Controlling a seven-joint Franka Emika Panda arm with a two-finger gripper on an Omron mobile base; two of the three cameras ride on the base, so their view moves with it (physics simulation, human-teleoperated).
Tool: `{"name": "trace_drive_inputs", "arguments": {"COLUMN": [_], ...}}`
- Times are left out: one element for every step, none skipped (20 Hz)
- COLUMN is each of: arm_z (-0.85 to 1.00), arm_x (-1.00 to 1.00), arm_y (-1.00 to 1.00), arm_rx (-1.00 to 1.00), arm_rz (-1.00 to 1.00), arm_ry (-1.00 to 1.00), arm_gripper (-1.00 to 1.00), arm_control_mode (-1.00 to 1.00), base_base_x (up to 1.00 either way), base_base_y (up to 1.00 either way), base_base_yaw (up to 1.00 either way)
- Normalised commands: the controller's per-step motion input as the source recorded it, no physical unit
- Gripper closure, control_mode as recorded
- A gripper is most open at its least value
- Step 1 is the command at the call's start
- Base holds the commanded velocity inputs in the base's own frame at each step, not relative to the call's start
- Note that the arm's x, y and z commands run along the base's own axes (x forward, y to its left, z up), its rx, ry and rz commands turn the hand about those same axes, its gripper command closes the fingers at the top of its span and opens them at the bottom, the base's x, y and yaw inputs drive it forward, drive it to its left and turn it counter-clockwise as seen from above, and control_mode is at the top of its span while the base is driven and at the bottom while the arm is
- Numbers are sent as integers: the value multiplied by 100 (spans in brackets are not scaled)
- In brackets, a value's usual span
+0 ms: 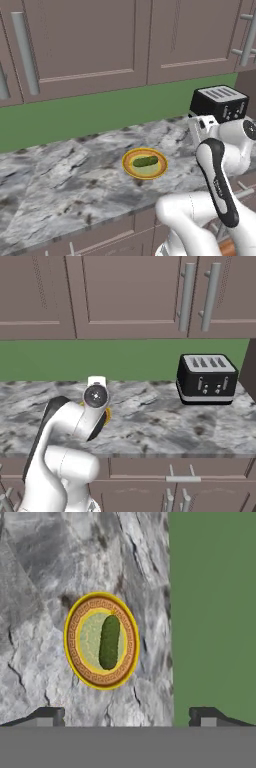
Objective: Pick cucumber from the fridge and place it on the plate on the counter.
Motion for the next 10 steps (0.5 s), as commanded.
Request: {"name": "trace_drive_inputs", "arguments": {"arm_z": [37, 45, 52, 53, 52, 49, 47, 41, 31, 22], "arm_x": [-100, -100, -100, -96, -90, -86, -85, -81, -75, -69], "arm_y": [-12, -9, -5, -1, 0, 0, 0, 0, 0, 8], "arm_rx": [-3, -4, -5, -6, -7, -8, -8, -10, -13, -15], "arm_rz": [-1, 0, 0, 0, 0, 0, 0, 0, 0, 1], "arm_ry": [-16, -17, -18, -19, -21, -21, -23, -23, -25, -24], "arm_gripper": [-100, -100, -100, -100, -100, -100, -100, -100, -100, -100], "arm_control_mode": [-100, -100, -100, -100, -100, -100, -100, -100, -100, -100], "base_base_x": [0, 0, 0, 0, 0, 0, 0, 0, 0, 0], "base_base_y": [0, 0, 0, 0, 0, 0, 0, 0, 0, 0], "base_base_yaw": [0, 0, 0, 0, 0, 0, 0, 0, 0, 0]}}
